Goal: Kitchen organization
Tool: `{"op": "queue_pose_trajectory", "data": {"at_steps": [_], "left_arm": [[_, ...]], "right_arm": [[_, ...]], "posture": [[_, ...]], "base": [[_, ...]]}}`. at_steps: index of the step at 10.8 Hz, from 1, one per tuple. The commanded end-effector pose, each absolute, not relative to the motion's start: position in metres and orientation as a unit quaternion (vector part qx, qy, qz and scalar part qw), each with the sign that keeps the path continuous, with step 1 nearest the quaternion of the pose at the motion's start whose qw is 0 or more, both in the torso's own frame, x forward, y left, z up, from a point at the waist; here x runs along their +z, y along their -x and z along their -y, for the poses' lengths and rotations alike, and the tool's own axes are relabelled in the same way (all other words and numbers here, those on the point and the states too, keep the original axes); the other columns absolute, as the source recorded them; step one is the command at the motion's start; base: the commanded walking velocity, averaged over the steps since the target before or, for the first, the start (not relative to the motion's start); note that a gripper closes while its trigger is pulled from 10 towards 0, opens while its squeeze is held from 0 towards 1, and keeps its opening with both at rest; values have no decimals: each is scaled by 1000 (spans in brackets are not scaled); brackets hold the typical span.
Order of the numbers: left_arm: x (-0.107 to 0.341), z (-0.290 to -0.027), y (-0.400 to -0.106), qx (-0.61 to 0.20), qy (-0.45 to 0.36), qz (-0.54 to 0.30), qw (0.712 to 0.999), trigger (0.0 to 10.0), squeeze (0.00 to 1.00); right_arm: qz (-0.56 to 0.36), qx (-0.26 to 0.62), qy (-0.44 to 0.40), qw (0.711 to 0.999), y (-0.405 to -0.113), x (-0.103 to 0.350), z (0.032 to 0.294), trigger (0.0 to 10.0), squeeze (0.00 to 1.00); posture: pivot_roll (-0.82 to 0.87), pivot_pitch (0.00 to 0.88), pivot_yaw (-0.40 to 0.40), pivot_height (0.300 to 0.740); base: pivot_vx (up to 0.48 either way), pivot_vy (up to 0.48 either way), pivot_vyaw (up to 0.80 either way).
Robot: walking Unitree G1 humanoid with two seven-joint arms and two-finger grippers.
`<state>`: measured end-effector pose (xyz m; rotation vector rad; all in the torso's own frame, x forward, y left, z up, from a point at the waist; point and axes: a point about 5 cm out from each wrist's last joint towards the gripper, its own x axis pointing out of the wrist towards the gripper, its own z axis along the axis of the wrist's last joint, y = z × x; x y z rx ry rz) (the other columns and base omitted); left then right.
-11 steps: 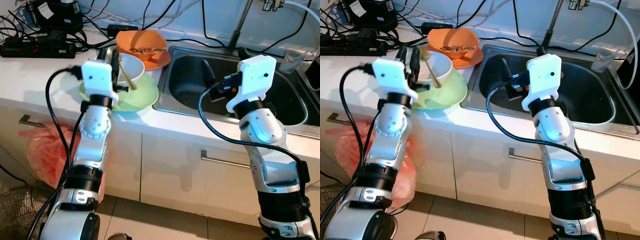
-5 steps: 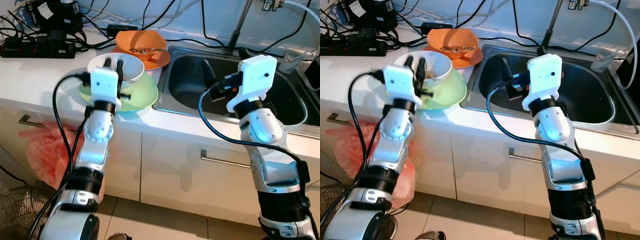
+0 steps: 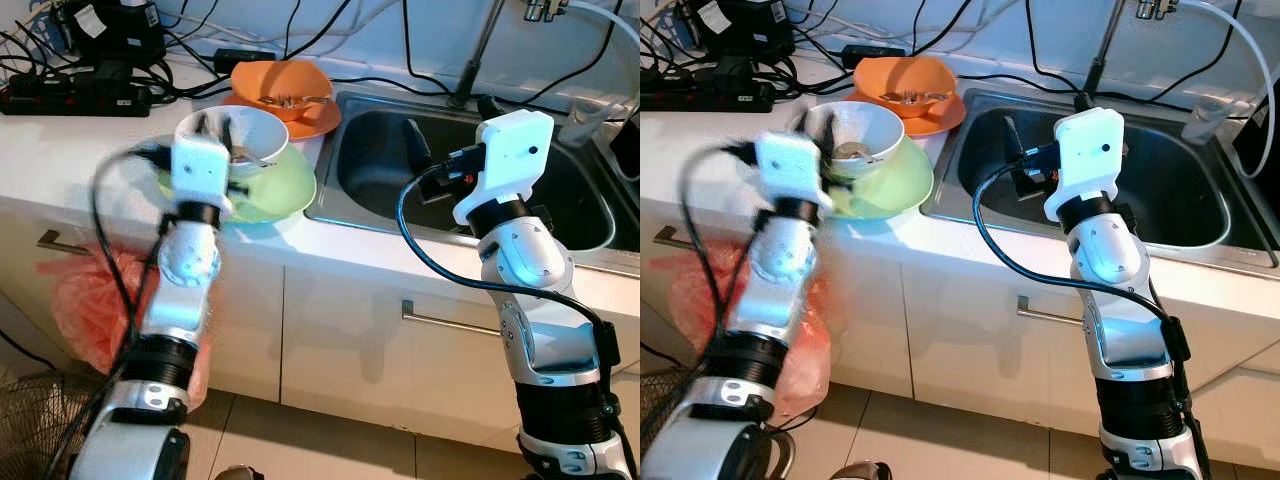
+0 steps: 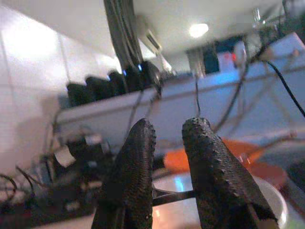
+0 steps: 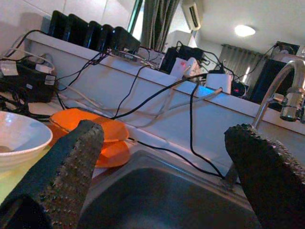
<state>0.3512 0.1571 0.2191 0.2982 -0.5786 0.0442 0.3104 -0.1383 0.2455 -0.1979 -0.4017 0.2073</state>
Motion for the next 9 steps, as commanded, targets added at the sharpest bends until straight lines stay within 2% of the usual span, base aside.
{"op": "queue_pose_trajectory", "data": {"at_steps": [1,6,9], "left_arm": [[236,-151,-350,22,-148,321,935,0,0],[251,-120,-348,-20,-135,362,922,0,0],[262,-87,-346,-72,-105,383,915,0,0]], "right_arm": [[202,98,98,970,-311,247,141,10000,0],[205,95,98,969,-311,249,141,10000,0],[207,94,97,969,-312,249,140,10000,0]], "posture": [[1,31,-50,740],[-5,26,-46,740],[-5,22,-41,740]], "base": [[0,0,0],[0,0,0],[0,0,0]]}}
